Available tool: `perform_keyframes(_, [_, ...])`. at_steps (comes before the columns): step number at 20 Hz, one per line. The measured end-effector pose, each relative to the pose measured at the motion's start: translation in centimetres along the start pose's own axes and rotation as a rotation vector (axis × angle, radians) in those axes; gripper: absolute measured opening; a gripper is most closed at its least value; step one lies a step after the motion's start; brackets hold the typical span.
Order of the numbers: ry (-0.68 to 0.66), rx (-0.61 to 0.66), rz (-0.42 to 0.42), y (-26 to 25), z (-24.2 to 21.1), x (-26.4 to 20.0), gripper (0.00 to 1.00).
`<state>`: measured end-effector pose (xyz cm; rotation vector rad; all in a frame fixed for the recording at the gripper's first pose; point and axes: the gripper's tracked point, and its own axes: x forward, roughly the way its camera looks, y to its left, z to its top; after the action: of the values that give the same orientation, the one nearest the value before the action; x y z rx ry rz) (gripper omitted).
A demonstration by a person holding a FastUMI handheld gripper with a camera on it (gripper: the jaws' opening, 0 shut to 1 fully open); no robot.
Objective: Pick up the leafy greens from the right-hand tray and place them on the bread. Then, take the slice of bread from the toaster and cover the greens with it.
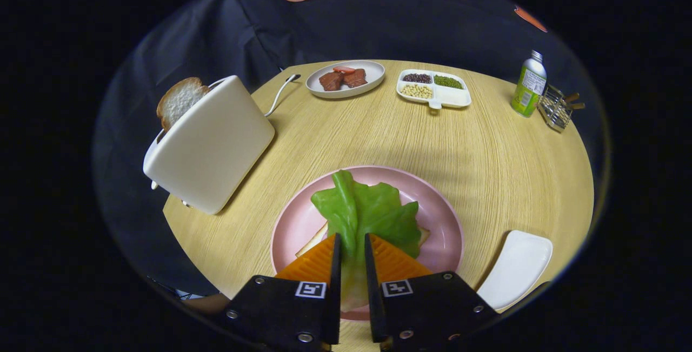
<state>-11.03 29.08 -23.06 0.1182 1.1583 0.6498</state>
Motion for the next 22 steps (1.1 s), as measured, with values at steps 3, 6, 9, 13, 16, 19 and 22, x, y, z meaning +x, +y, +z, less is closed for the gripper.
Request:
perform_keyframes(3, [-0.013, -0.01, -0.006, 0.1, 0.6, -0.3, 0.35])
perform_keyframes(6, [-0.023, -0.018, -0.009, 0.6, 1.3, -0.7, 0.43])
perform_keyframes(9, [-0.037, -0.002, 0.02, 1.7, 2.8, -1.2, 0.5])
perform_keyframes(13, [-0.053, 0.008, 0.051, 3.4, 4.9, -2.0, 0.64])
perform_keyframes(16, [-0.052, 0.037, 0.08, 4.7, 6.6, -2.7, 0.73])
perform_keyframes(19, [-0.094, 0.02, 0.056, 5.4, 9.6, -3.7, 0.8])
perform_keyframes(22, [-0.115, 0.011, 0.077, 7.8, 12.1, -4.9, 0.82])
